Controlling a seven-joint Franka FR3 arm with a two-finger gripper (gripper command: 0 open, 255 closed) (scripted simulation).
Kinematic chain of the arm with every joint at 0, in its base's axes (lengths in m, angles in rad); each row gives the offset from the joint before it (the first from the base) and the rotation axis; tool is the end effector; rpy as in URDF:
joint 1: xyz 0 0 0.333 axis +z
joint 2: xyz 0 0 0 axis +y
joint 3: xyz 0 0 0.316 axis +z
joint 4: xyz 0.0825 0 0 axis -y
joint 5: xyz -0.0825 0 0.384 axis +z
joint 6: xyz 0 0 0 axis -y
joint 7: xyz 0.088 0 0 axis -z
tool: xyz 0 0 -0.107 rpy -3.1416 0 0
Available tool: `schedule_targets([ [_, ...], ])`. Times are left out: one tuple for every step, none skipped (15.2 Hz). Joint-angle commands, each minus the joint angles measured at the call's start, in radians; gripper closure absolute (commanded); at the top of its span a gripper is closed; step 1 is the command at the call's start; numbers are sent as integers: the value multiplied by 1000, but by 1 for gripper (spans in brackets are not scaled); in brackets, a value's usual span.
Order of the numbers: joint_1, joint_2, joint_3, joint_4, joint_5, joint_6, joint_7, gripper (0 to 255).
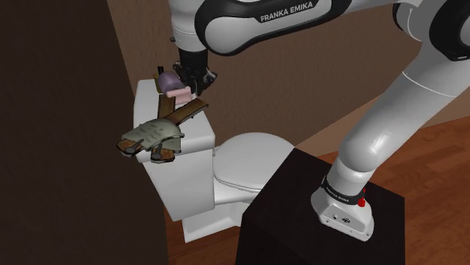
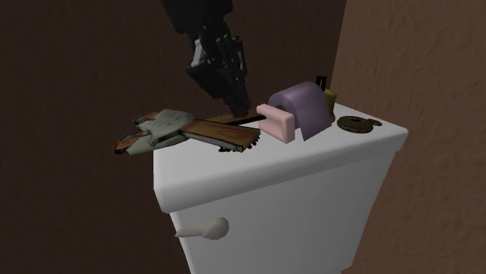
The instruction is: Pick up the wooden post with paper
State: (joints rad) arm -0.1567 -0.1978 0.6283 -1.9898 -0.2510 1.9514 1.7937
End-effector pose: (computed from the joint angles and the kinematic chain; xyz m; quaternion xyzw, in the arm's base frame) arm 0.4655 0.2411 0.5469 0.7985 -0.5727 0.1839 0.0227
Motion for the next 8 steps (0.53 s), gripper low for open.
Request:
schedule_targets([
  [0, 0, 0, -1, 0, 1, 0, 255],
  [0, 0, 0, -1, 0, 1, 0, 255],
  [0, 0, 0, -1, 0, 1, 0, 255],
  [0, 0, 0, -1, 0, 1, 0, 255],
  [0, -1, 0, -1, 0, 1, 0, 255],
  [0, 0, 0, -1, 0, 1, 0, 255],
  [0, 0, 0, -1, 0, 1, 0, 255],
  [0, 0, 0, -1, 0, 1, 0, 0],
])
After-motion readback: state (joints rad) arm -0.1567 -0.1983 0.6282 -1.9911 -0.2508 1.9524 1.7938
